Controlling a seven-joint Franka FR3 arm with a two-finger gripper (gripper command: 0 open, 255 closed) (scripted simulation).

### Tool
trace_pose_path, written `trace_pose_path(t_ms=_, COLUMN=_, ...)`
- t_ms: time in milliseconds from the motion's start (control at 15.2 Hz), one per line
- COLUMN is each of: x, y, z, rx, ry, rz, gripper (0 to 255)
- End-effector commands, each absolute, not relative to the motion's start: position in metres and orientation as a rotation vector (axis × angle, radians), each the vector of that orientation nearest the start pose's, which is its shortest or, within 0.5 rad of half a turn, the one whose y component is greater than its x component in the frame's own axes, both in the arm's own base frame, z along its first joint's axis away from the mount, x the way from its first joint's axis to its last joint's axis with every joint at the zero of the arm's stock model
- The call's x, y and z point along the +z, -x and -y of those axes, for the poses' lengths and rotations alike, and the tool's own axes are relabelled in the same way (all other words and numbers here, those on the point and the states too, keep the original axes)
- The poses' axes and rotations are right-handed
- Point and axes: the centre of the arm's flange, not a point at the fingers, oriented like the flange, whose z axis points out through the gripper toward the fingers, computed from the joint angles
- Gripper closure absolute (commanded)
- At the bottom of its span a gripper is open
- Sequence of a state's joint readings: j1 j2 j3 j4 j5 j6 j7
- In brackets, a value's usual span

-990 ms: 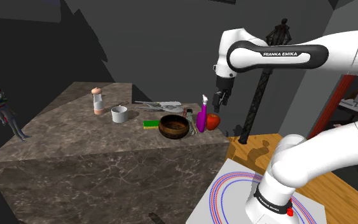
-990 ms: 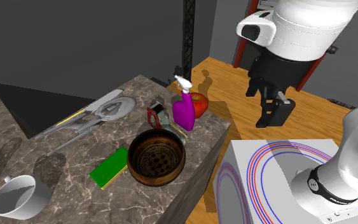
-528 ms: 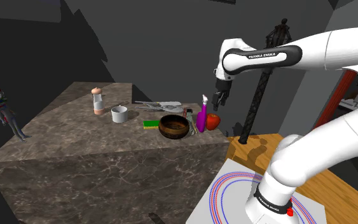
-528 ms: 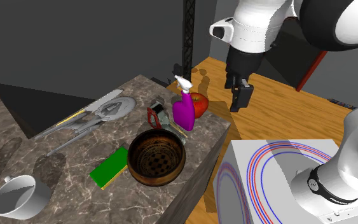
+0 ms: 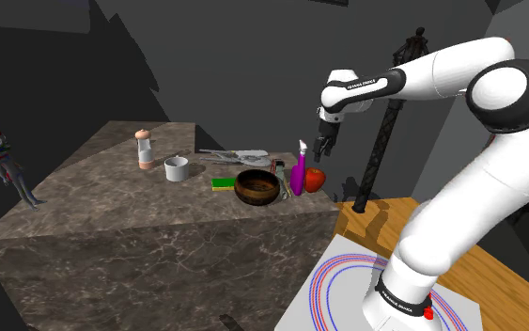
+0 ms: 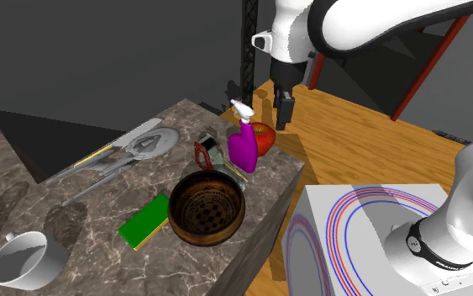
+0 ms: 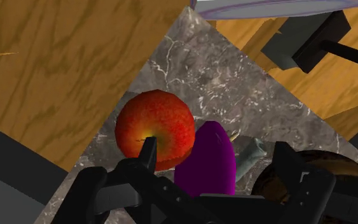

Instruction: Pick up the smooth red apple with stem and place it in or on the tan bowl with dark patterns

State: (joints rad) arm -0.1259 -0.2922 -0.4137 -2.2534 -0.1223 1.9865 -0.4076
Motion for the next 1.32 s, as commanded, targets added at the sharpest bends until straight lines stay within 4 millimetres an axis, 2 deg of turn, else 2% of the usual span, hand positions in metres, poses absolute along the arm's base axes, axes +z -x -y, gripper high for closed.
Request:
trace_pose_path(t_ms=0, x=0.461, y=-0.403, z=0.279, rx=-0.017, ry=3.125, rz=-0.112, gripper=0)
trace_pose_path(t_ms=264, x=0.438, y=-0.419, z=0.327, rx=-0.031, ry=3.096, rz=-0.128, gripper=0)
trace_pose_path(t_ms=792, x=0.398, y=-0.420, z=0.325, rx=-0.031, ry=3.096, rz=-0.128, gripper=0)
trace_pose_path(t_ms=1254, x=0.398, y=-0.420, z=0.325, rx=-0.031, ry=3.096, rz=-0.128, gripper=0)
